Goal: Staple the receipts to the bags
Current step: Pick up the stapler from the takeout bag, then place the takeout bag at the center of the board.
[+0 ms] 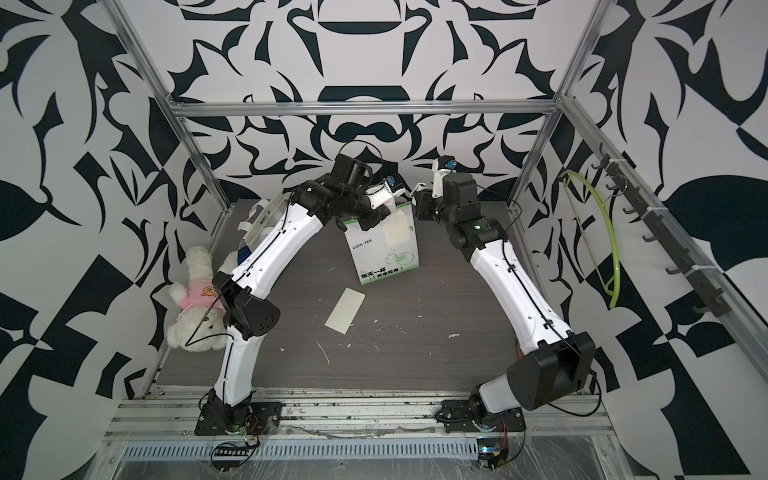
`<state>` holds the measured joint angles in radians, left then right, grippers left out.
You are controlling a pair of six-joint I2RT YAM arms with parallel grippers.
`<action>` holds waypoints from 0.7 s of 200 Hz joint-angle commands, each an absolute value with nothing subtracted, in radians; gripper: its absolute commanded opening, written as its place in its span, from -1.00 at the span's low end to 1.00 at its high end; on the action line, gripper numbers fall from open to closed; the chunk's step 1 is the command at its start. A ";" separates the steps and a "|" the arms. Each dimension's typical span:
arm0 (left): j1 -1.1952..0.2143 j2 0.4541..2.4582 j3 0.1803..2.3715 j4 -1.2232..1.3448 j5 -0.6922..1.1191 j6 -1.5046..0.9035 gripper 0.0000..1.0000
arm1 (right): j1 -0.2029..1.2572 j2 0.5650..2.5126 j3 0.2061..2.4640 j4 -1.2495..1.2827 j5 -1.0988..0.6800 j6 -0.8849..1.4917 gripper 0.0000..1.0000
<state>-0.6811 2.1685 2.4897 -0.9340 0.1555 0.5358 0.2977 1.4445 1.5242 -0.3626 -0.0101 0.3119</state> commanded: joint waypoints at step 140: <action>-0.559 2.329 2.528 -0.640 -0.029 0.678 0.15 | 0.120 1.277 1.359 -0.511 -0.026 0.332 -0.81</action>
